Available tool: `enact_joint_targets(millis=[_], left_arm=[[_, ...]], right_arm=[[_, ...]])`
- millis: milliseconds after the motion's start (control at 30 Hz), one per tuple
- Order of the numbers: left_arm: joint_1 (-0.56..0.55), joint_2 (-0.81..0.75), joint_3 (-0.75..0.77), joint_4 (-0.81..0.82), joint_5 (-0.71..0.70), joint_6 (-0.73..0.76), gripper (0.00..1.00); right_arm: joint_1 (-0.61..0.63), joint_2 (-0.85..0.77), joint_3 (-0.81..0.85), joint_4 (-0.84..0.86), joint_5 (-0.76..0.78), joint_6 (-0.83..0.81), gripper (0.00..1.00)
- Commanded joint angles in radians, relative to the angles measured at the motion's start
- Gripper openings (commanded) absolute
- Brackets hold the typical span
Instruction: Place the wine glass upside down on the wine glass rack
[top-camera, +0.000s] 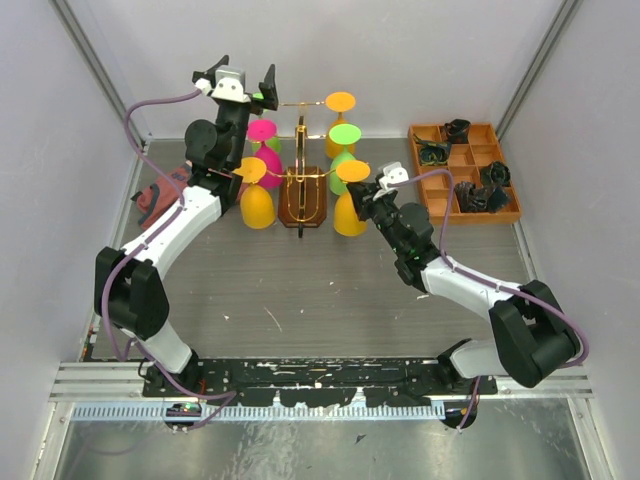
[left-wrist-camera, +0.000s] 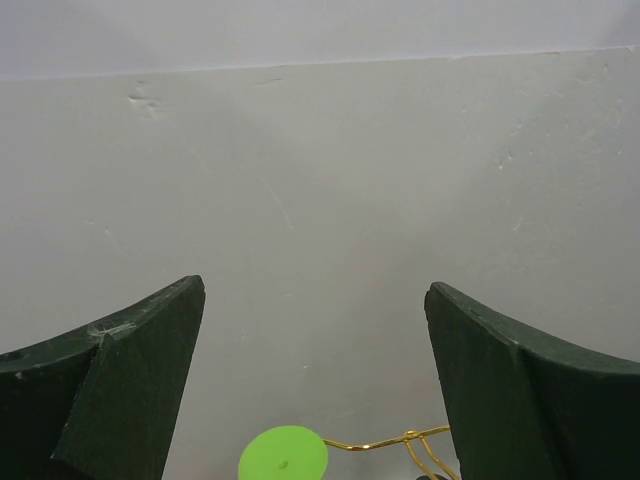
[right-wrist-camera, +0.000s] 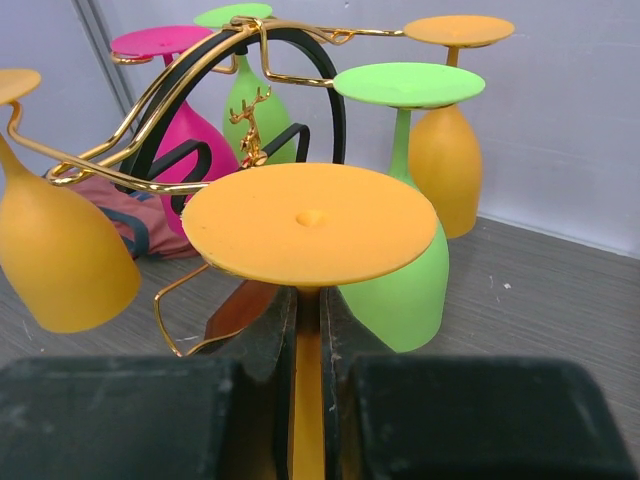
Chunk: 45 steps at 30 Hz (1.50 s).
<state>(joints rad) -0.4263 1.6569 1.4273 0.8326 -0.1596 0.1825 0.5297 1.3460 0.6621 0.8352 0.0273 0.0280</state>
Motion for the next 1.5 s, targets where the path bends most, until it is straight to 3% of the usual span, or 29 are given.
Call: enact_joint_targets(millis=[0, 333, 467, 700, 1000, 1200, 1233, 1467], left_arm=[[0.008, 0.005, -0.004, 0.054, -0.022, 0.008, 0.98], [0.009, -0.001, -0.012, 0.065, -0.031, 0.009, 0.98], [0.009, -0.001, -0.012, 0.07, -0.034, 0.011, 0.98], [0.009, 0.003, -0.012, 0.07, -0.034, 0.011, 0.98], [0.01, 0.002, -0.002, 0.069, -0.034, 0.008, 0.98], [0.011, 0.004, 0.016, 0.071, -0.042, 0.011, 0.98], [0.011, 0.006, 0.019, 0.073, -0.044, 0.011, 0.98], [0.011, 0.0, 0.011, 0.088, -0.057, 0.005, 0.98]], right_arm=[[0.008, -0.015, 0.01, 0.021, -0.021, 0.009, 0.01], [0.056, -0.029, 0.044, -0.035, -0.032, 0.007, 0.02], [0.063, -0.062, 0.056, -0.126, -0.021, 0.009, 0.1], [0.064, -0.134, 0.042, -0.235, 0.063, -0.008, 0.29], [0.062, -0.2, 0.021, -0.33, 0.136, 0.008, 0.47], [0.062, -0.245, 0.127, -0.49, 0.23, -0.097, 0.96], [0.062, -0.246, 0.161, -0.523, 0.251, -0.127, 0.99], [0.059, -0.246, 0.372, -0.679, 0.344, -0.283, 1.0]])
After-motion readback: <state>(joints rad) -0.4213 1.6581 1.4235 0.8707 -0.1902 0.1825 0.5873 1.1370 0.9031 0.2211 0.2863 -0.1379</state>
